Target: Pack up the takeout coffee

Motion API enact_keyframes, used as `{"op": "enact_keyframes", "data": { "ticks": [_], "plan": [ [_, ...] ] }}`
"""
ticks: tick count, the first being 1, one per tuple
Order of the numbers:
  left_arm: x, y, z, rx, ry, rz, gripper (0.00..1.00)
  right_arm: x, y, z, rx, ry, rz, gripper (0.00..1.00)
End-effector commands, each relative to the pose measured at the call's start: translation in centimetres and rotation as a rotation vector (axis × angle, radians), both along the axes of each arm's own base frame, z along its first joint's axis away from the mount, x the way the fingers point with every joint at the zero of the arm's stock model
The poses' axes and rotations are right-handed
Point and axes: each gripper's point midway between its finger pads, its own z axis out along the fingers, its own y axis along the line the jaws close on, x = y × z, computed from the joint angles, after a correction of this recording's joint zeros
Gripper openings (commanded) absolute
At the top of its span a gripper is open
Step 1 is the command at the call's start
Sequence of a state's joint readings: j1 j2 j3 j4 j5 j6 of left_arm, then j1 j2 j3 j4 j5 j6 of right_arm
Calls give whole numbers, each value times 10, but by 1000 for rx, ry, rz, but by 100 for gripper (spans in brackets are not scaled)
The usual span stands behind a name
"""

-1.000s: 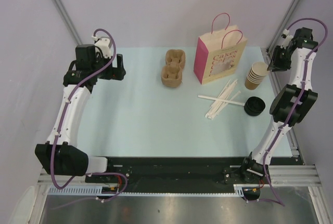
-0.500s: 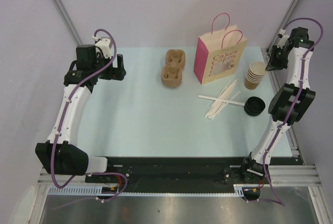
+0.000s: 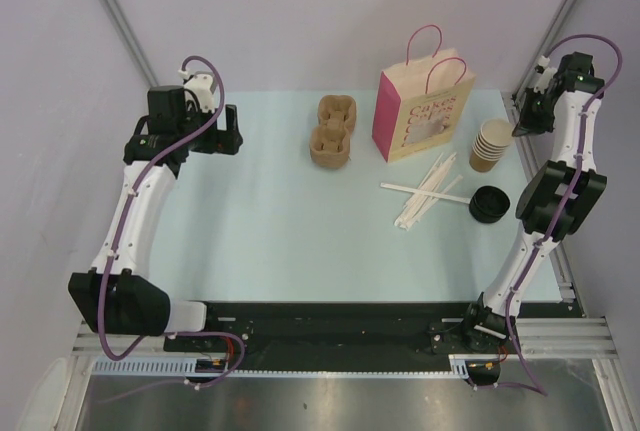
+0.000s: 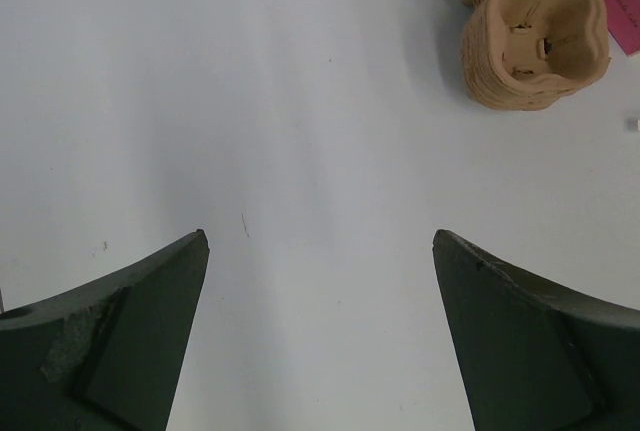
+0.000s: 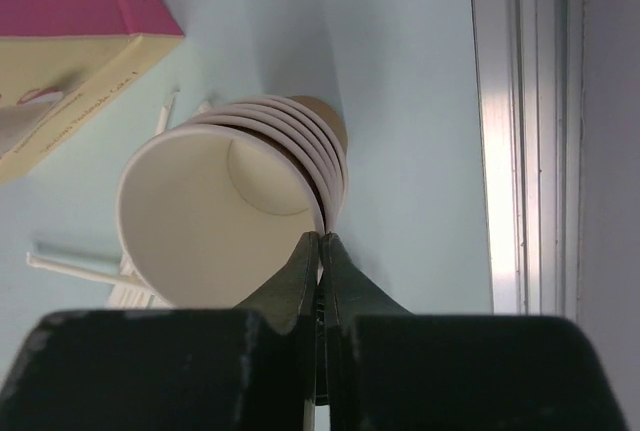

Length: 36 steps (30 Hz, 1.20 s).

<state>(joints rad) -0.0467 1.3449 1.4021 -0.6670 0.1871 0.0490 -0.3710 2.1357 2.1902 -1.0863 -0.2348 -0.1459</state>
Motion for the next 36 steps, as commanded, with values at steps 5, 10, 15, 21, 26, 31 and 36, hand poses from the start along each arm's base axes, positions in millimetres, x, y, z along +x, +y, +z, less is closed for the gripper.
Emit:
{"op": "enact_keyframes", "data": {
  "ticks": [5,10,15,21,26,31,36],
  "plan": [
    [6,-4,7,-23,-19,6,100,-2,-12,17,59,-41,-57,0],
    [6,-7,5,-36,-14,2,99,-7,-16,36,177,-94,-70,0],
    [7,-9,2,-48,1,-5,100,-11,-15,40,242,-114,-62,0],
    [6,-10,1,-53,4,-10,100,-11,-8,60,268,-162,-36,0],
    [6,-11,1,-56,6,-15,99,-16,-5,90,285,-231,-24,0],
    [9,-15,1,-87,19,-7,100,-20,-12,117,281,-287,-21,0],
    [13,-17,8,-100,10,-10,100,-29,-15,137,272,-320,-10,0]
  ]
}}
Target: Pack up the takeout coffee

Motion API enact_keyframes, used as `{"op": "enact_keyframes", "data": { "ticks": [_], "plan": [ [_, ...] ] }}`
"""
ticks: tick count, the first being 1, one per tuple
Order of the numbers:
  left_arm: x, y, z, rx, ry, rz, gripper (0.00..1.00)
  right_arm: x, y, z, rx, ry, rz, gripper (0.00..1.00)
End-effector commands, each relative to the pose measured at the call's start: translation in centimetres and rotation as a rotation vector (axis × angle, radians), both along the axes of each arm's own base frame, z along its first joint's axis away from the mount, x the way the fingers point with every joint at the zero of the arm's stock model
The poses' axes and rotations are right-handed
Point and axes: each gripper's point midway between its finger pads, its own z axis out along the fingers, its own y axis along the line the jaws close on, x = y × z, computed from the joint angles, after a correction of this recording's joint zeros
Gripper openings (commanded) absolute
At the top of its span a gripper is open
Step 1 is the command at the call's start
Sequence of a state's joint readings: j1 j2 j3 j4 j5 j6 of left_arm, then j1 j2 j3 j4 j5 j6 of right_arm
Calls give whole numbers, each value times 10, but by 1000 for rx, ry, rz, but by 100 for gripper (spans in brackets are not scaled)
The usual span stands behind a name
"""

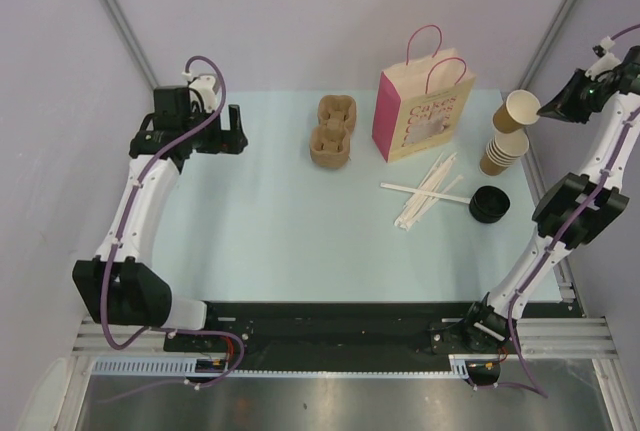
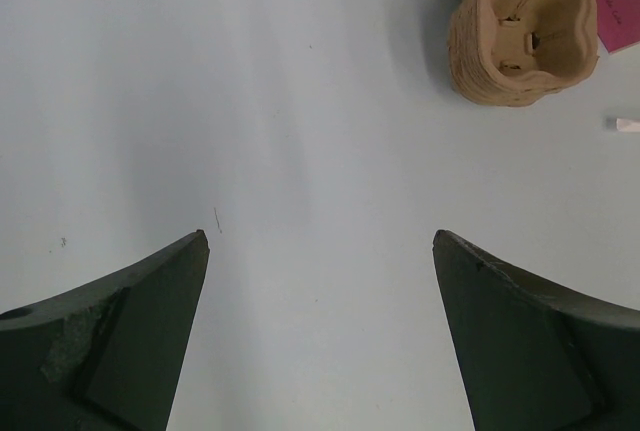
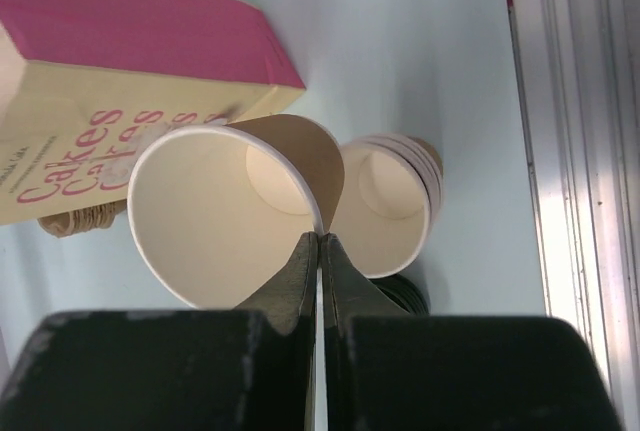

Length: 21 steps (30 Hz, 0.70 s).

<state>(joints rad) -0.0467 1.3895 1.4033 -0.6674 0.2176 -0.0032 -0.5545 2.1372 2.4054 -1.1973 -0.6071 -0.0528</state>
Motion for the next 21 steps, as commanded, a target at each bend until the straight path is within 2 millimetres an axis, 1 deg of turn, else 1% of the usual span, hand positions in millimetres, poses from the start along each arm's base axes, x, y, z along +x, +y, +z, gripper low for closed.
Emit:
{"op": "enact_keyframes", "data": {
  "ticks": [1,2,3,5,6,7,8,9,10,11,12,13,14,15,16,17,18,19,20,21],
  "plan": [
    [8,-10,22,-46,-46,-14,100,-18,11,61,-13,-126,29,0],
    [9,-10,26,-49,-56,-16,99,-21,11,66,-8,-140,32,0],
    [7,-11,27,-52,-60,-19,100,-25,20,77,3,-168,57,0],
    [7,-12,30,-57,-75,-26,99,-30,34,88,19,-191,91,0],
    [6,-13,34,-62,-85,-28,100,-37,47,102,30,-221,119,0],
    [4,-14,36,-66,-89,-32,99,-40,56,105,41,-228,140,0],
    [3,-15,35,-71,-90,-38,99,-43,66,100,67,-211,161,0],
    [1,-15,38,-76,-98,-37,99,-45,87,103,79,-219,213,0],
    [0,-15,39,-81,-99,-32,100,-54,102,113,67,-239,245,0],
    [-2,-16,36,-94,-93,-33,99,-58,114,112,59,-240,277,0],
    [-6,-14,40,-123,-100,-26,100,-60,141,101,79,-208,338,0],
    [-8,-13,39,-145,-97,-19,99,-70,160,107,70,-222,379,0],
    [-10,-12,35,-169,-90,-18,100,-73,178,104,59,-224,433,0],
    [-13,-5,40,-225,-95,-3,100,-78,210,91,54,-189,511,0],
    [-15,-2,39,-256,-94,4,99,-86,230,93,28,-202,568,0],
    [-17,0,34,-292,-90,5,99,-89,246,89,11,-204,615,0],
    [-21,7,37,-334,-95,18,99,-92,259,80,-16,-186,649,0],
    [-23,9,36,-345,-97,19,100,-102,298,76,-28,-190,756,0],
    [-25,12,29,-347,-92,31,99,-103,314,74,-48,-206,797,0],
    [-30,15,33,-321,-124,25,100,-104,328,68,-88,-208,830,0]
  ]
}}
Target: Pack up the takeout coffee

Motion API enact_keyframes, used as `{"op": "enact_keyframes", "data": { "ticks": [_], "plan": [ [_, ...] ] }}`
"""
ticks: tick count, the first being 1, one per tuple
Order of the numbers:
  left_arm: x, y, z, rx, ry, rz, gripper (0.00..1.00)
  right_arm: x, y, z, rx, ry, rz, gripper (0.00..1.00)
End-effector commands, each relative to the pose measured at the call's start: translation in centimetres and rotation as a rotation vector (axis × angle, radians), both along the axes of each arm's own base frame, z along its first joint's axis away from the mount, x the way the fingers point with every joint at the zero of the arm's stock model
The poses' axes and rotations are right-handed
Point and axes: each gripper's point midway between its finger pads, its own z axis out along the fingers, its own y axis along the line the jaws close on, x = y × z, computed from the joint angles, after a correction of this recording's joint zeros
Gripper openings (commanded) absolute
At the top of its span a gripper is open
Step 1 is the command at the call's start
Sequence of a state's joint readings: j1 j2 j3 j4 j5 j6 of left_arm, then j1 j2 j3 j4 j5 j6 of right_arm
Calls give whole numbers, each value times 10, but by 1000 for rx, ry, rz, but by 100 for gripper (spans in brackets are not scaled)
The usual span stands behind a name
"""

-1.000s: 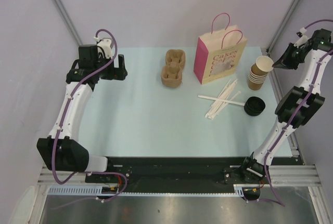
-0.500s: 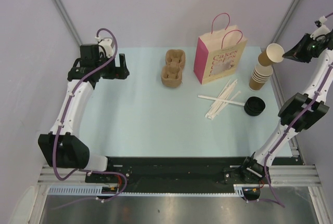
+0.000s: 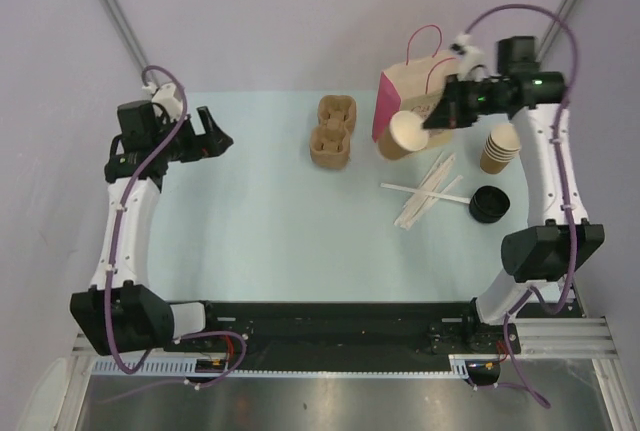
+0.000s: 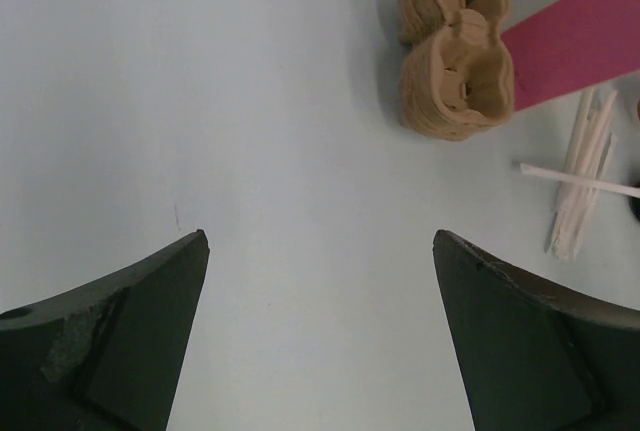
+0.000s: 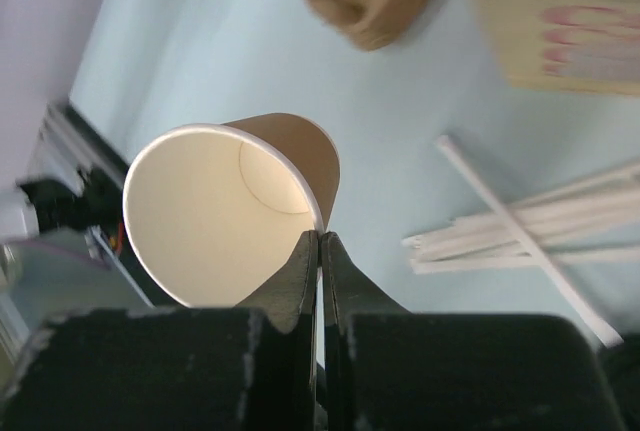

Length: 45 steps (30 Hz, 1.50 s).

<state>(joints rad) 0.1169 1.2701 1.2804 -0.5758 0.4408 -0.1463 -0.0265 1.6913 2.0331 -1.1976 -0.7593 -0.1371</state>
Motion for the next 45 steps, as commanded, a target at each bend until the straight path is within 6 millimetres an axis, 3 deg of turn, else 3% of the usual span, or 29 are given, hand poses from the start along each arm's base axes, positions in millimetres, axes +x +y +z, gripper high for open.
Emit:
{"op": "enact_keyframes", "data": {
  "ticks": [1,2,4,5,9,16,25,33,36,37,40,45],
  "plan": [
    [-12,2,17,-56,-94,1,99,-23,83,-18,-126,-98,229,0],
    [-14,4,11,-45,-98,11,100,-23,101,-23,-144,-126,266,0],
    [-20,7,15,-15,-125,16,100,-23,124,-54,-198,-101,313,0],
    [-23,8,11,-2,-118,18,100,-30,148,-60,-199,-123,381,0],
    [-27,20,4,64,-104,61,100,-29,189,-120,-263,-60,506,0],
    [-43,22,-16,87,-78,73,99,-33,220,-181,-333,3,584,0],
    [-42,23,-23,84,-64,76,100,-42,224,-212,-425,33,595,0],
    [-33,20,-25,64,-51,60,100,-44,218,-216,-483,18,581,0],
    [-31,19,-26,56,-43,54,99,-44,217,-212,-484,11,579,22],
    [-30,19,-26,56,-45,54,100,-45,217,-207,-480,7,577,37],
    [-29,16,-25,46,-46,40,100,-48,219,-181,-439,-25,579,63],
    [-28,10,-20,57,-63,9,100,-52,208,-120,-364,-96,568,71]
  ]
}}
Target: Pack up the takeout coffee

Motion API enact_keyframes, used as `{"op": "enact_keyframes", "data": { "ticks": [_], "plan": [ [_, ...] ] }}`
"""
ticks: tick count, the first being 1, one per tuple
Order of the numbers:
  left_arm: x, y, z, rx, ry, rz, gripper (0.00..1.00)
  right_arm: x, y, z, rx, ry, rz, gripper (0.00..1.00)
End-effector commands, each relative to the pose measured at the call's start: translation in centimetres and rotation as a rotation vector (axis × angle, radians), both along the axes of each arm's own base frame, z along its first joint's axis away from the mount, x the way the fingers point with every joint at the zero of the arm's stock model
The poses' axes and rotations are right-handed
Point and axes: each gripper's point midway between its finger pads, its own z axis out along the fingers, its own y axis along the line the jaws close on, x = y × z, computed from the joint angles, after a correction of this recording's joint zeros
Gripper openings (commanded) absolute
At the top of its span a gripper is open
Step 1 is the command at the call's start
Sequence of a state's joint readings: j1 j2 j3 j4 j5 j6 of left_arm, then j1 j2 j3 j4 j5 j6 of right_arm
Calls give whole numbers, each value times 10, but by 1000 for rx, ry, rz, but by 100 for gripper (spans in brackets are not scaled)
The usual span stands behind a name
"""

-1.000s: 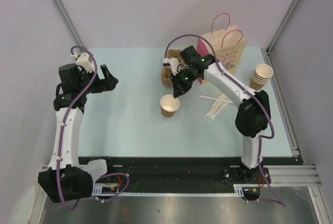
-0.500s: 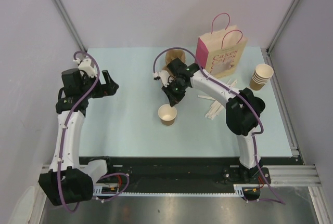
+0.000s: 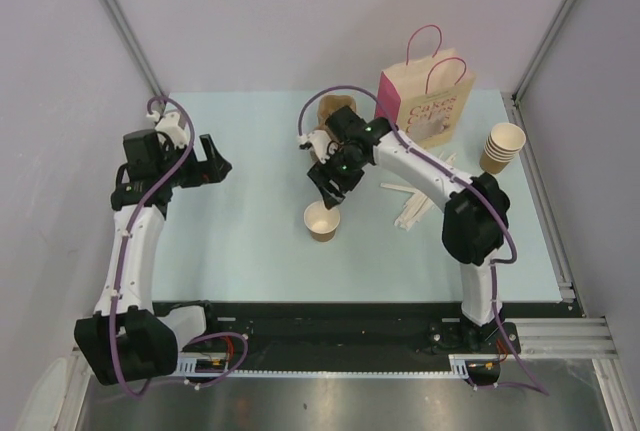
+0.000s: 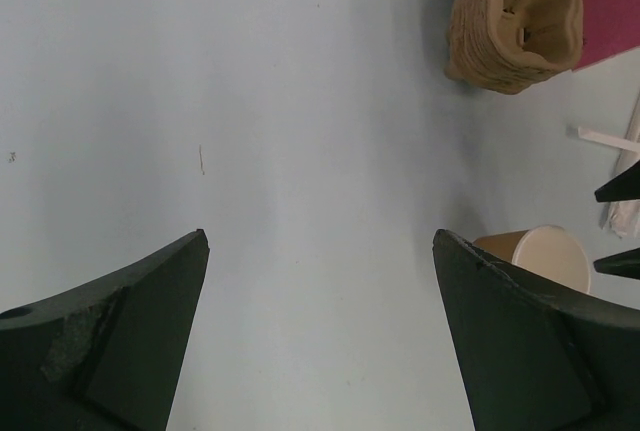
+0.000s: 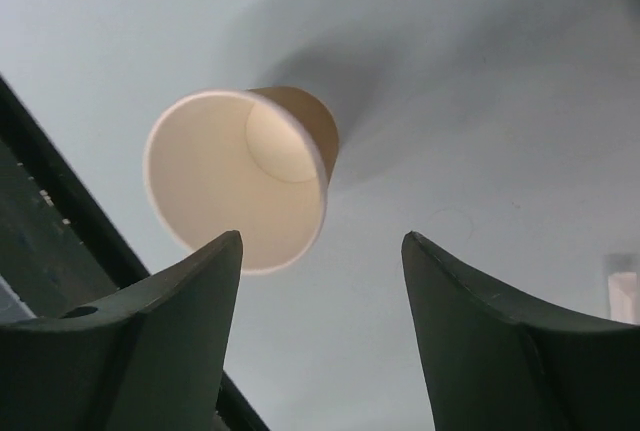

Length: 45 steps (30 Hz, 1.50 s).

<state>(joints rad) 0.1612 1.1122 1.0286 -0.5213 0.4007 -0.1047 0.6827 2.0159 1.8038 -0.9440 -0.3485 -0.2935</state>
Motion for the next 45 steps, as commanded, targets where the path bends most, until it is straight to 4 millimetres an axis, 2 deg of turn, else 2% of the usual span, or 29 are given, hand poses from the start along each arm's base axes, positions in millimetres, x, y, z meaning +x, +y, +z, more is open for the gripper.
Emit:
{"op": "enact_keyframes", "data": {
  "ticks": [1,3,4,5,6,7,9,10,11,12,13,14,16,17,19,20,24,30,31,36,42,45],
  "plan": [
    [9,-10,30,17,-99,-59,100,-4,-13,109,171,-132,5,72],
    [9,-15,32,31,-112,-75,100,-6,-29,126,188,-152,-2,75],
    [10,-17,34,38,-120,-83,100,-6,-50,138,195,-156,-34,76],
    [10,-21,35,42,-126,-95,100,-7,-61,142,195,-160,-49,77],
    [11,-24,35,46,-132,-103,99,-2,-83,146,187,-162,-97,80],
    [13,-30,36,56,-139,-123,100,-9,-97,154,194,-173,-118,82],
    [17,-33,37,71,-147,-136,100,-12,-126,156,183,-176,-168,86],
    [18,-39,38,81,-154,-159,100,-9,-155,147,163,-159,-240,86],
    [19,-41,39,87,-158,-171,99,-14,-171,152,162,-172,-274,87],
    [22,-43,41,91,-161,-179,100,-22,-187,145,140,-136,-311,87],
    [24,-43,42,96,-163,-182,99,-20,-219,135,117,-107,-396,87],
    [25,-55,42,94,-165,-214,100,-24,-234,134,113,-94,-437,86],
    [28,-63,43,95,-164,-235,100,-30,-268,125,101,-39,-558,84],
    [30,-65,43,94,-164,-239,99,-31,-300,120,97,-17,-678,82],
    [34,-72,43,88,-161,-253,100,-33,-330,109,76,21,-807,78],
    [35,-74,42,87,-159,-256,100,-38,-355,101,75,52,-921,73],
    [41,-82,39,81,-147,-272,99,-37,-402,81,32,72,-1120,66],
    [45,-83,39,86,-143,-265,100,-23,-437,53,-64,99,-1316,59],
    [45,-84,39,88,-142,-266,100,-22,-441,43,-72,125,-1335,58],
    [45,-83,38,88,-139,-263,100,-13,-456,17,-63,187,-1404,54],
    [49,-83,36,95,-128,-260,99,3,-460,-12,-53,230,-1389,49],
    [51,-81,34,105,-122,-258,100,9,-460,-20,-46,235,-1377,46]
  ]
}}
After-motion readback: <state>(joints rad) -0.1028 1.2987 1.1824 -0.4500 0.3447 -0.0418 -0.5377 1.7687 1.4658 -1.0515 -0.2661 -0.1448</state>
